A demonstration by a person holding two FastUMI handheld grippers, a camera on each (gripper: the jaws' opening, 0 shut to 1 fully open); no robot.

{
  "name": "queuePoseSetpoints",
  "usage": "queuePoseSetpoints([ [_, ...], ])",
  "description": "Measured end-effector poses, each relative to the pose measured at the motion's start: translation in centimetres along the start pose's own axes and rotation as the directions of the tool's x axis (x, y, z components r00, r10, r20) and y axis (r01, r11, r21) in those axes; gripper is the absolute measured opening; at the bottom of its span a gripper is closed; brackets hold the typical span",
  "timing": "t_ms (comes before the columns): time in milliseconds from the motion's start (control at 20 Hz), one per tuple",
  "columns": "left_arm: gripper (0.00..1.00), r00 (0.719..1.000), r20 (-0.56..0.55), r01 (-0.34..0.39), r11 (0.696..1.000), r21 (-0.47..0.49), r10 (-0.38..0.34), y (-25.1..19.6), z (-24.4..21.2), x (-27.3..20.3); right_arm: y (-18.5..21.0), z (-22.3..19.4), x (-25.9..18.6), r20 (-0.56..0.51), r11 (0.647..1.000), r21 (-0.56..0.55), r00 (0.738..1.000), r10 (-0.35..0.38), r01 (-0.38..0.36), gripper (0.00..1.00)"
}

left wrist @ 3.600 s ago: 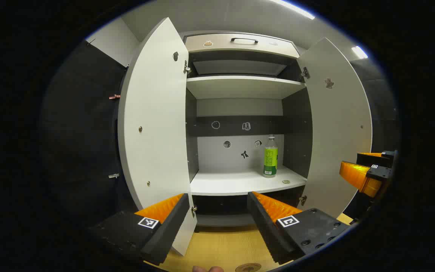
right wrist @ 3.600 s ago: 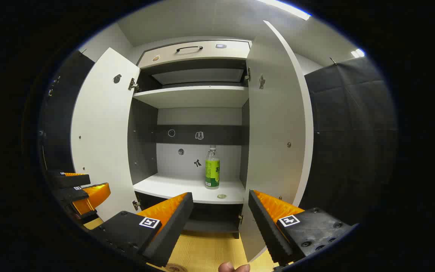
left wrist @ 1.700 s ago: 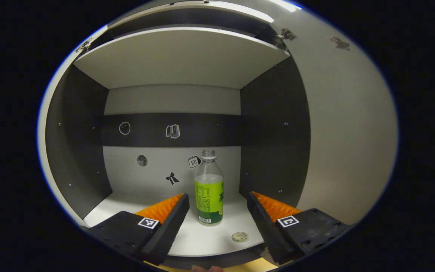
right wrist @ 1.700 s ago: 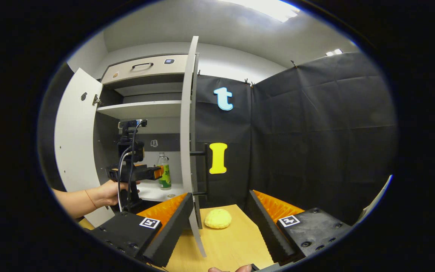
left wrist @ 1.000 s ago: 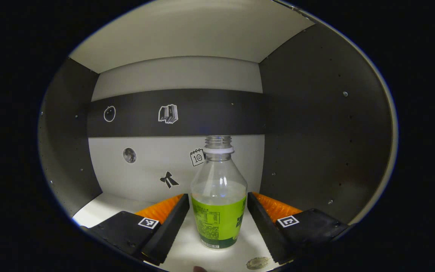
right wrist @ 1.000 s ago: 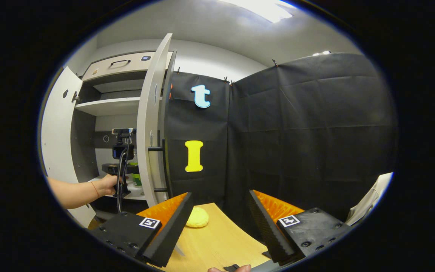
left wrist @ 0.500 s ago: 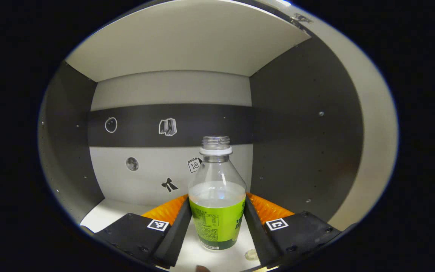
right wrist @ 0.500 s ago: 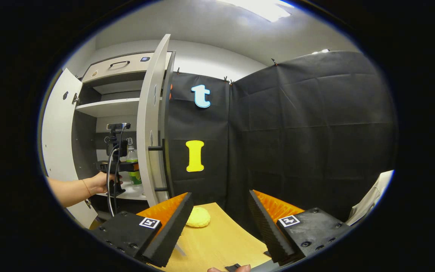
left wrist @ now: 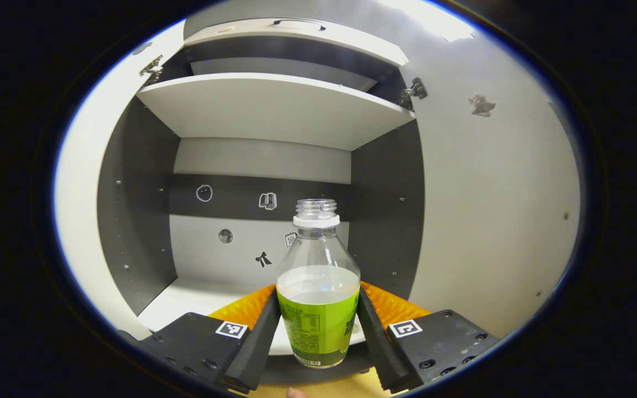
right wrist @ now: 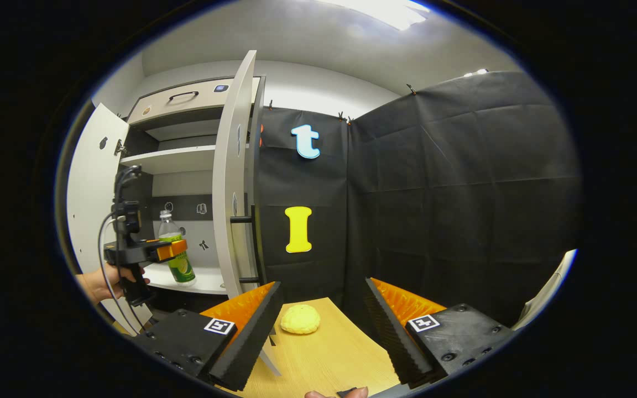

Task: Grasp the bottle in the cabinet with the left hand and place it on the coaster, then close the right door with the right hand and the left door with the left hand.

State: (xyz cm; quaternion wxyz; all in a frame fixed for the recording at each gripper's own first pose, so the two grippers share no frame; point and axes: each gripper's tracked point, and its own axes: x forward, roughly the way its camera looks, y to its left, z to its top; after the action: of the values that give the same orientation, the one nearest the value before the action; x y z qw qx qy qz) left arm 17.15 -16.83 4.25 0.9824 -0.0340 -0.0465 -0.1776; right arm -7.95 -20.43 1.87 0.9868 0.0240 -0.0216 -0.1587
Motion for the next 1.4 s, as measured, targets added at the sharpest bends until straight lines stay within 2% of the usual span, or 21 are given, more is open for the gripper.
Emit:
queuePoseSetpoints([
  [250,0.78,1.000,0.001,0.009,1.000,0.001,-0.009,-0.6,-3.4,-7.8,0.9,0.4,0.3,0.009,1.000,-0.002,1.000,0.022,-0.022,0.98],
  [400,0.78,1.000,-0.008,0.011,1.000,-0.021,-0.011,-1.1,-6.8,-12.0,1.0,0.7,0.5,0.017,1.000,-0.001,1.000,0.017,-0.017,0.98],
  [700,0.78,0.999,-0.018,0.034,0.999,0.004,-0.034,-2.0,-13.6,-18.5,1.2,1.3,0.2,0.033,1.000,-0.013,0.999,0.005,-0.004,0.98],
  [900,0.78,0.997,-0.024,0.074,0.996,0.054,-0.073,-2.5,-18.1,-21.6,1.5,2.0,0.0,0.054,1.000,-0.022,0.999,-0.007,0.008,0.98],
  [1100,0.78,0.992,-0.084,0.099,0.995,0.016,-0.097,-2.2,-24.0,-23.9,1.4,2.5,-0.3,0.074,0.999,-0.042,0.997,-0.030,0.033,0.98],
  [1350,0.78,0.981,-0.131,0.150,0.988,0.030,-0.145,-2.5,-29.7,-24.6,1.7,2.5,-0.7,0.070,0.997,-0.052,0.996,-0.059,0.062,0.98],
  [1400,0.78,0.979,-0.135,0.157,0.987,0.017,-0.154,-2.6,-30.5,-24.7,1.7,2.4,-0.8,0.065,0.996,-0.057,0.996,-0.063,0.067,0.94],
])
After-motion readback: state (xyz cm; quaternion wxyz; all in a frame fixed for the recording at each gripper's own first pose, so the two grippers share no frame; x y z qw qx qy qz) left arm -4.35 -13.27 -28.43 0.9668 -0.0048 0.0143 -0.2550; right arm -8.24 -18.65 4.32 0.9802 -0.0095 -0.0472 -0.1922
